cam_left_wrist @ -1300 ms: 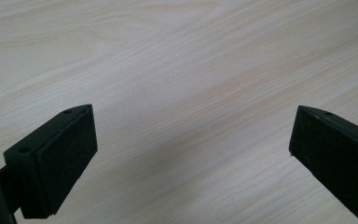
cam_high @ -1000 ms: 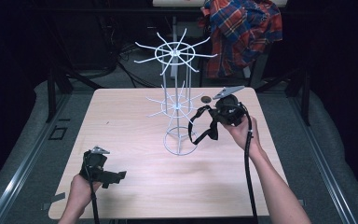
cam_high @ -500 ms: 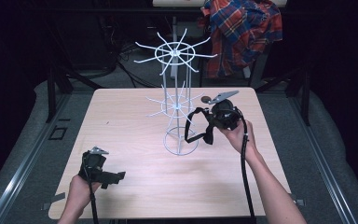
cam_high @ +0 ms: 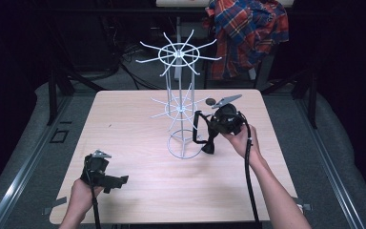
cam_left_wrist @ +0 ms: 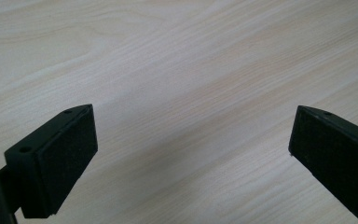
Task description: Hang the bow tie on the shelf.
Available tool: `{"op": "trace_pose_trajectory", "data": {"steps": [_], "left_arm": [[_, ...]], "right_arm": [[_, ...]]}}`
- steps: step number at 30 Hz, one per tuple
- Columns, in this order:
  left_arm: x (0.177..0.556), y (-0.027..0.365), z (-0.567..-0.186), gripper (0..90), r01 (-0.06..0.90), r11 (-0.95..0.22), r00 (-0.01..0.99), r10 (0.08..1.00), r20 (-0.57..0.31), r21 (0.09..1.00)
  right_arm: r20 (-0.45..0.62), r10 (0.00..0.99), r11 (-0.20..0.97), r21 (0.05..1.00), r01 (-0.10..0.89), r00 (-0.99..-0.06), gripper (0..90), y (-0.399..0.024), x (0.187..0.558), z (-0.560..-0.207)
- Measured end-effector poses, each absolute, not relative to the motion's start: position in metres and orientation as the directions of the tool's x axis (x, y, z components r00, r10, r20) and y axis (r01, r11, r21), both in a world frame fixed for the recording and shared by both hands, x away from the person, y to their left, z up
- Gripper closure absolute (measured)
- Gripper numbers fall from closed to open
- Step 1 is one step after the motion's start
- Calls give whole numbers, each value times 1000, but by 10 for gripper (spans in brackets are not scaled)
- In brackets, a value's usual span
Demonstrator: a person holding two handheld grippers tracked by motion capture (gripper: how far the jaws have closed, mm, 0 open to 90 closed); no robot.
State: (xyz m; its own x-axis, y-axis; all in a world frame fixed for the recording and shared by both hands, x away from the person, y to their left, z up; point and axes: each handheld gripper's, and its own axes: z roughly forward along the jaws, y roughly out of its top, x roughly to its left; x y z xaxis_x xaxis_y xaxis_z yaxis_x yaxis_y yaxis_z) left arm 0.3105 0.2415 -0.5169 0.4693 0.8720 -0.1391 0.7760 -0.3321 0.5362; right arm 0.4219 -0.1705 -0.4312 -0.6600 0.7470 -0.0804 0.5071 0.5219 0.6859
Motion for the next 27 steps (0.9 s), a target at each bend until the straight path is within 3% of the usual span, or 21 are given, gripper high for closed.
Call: {"op": "trace_pose_trajectory", "data": {"steps": [10,24,27], "left_arm": [[311,241,-517,10,778,-331,468,872,-141,534],[310,241,-517,10,779,-331,469,871,-144,532],[310,241,-517,10,778,-333,470,871,-143,533]], "right_arm": [[-77,747,525,677,515,-660,756,-176,417,-431],[-36,736,513,681,522,-676,428,-183,401,-423],[-51,747,510,683,522,-663,304,-188,392,-421]]}}
